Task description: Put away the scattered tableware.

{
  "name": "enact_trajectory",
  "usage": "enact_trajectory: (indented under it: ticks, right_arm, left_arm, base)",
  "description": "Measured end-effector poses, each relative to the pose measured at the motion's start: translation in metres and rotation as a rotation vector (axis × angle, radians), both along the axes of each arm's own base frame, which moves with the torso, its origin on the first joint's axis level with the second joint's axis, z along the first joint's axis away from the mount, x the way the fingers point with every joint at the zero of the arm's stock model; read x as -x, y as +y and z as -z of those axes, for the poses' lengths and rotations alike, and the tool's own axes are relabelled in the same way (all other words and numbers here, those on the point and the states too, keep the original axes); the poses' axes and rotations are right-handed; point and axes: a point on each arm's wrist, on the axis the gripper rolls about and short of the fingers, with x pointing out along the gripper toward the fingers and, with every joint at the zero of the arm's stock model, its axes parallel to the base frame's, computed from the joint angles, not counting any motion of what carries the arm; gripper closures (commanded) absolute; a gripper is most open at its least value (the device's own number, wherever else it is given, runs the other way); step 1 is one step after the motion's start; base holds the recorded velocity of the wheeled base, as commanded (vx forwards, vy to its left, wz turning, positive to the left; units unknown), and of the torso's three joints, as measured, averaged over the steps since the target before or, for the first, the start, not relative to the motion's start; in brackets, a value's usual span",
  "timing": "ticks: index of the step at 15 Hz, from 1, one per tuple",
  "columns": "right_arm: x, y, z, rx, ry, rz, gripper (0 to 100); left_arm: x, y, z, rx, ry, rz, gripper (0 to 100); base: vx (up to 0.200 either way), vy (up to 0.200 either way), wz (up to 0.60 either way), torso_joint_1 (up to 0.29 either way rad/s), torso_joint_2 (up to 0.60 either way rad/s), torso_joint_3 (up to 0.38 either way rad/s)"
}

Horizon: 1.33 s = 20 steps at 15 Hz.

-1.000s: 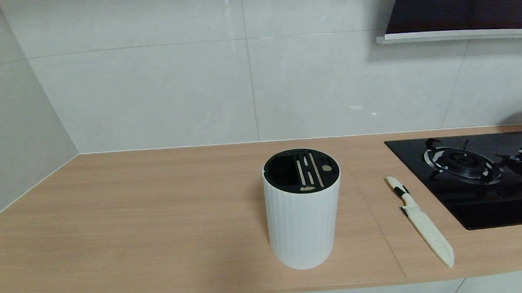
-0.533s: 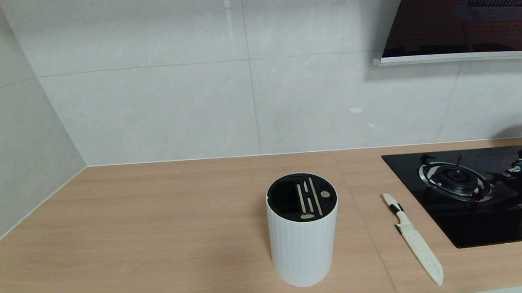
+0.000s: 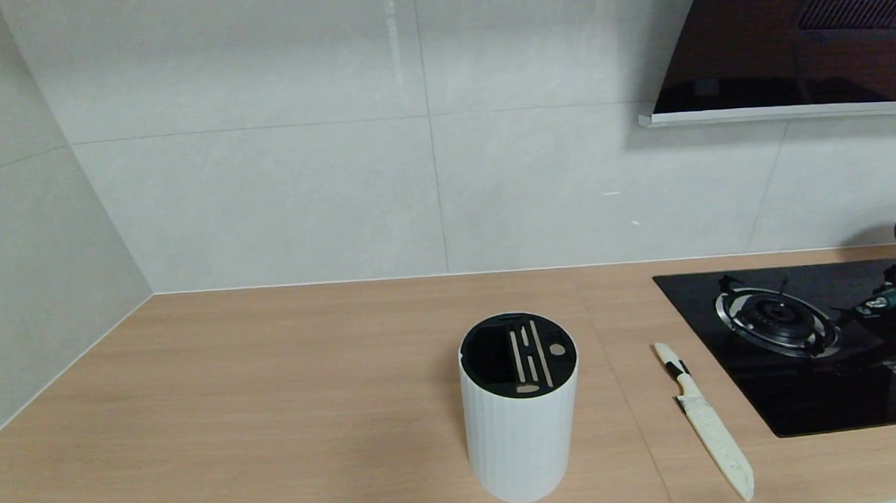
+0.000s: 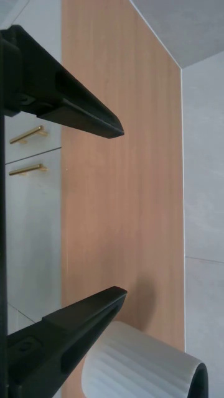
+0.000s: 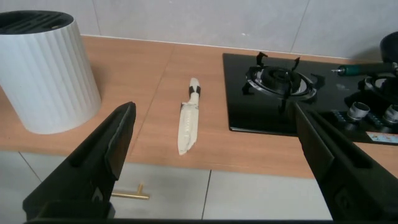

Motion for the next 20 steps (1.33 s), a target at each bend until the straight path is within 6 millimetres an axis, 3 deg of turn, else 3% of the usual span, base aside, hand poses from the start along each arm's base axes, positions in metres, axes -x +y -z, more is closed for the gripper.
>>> enact_trajectory:
  ticks: [7,11,15,20]
  right_arm:
    - [0.000,0.000,-0.004,0.010,-0.024,0.014,0]
    - [-0.003,0.000,-0.040,0.003,-0.015,-0.021,0]
    - [-0.043,0.001,-0.066,0.008,0.234,-0.064,0]
    - [-0.124,0.011,-0.082,0.026,0.526,-0.105,0]
  left_arm:
    - [0.000,0.000,0.000,0.000,0.000,0.000,0]
    - [0.000,0.000,0.000,0.000,0.000,0.000,0]
    - [0.000,0.000,0.000,0.000,0.000,0.000,0]
    - [0.000,0.000,0.000,0.000,0.000,0.000,0]
  base:
    - [0.000,0.000,0.00,0.000,0.00,0.000]
    - [0.000,0.000,0.00,0.000,0.00,0.000]
    - [0.000,0.000,0.00,0.000,0.00,0.000]
    - [0.000,0.000,0.00,0.000,0.00,0.000]
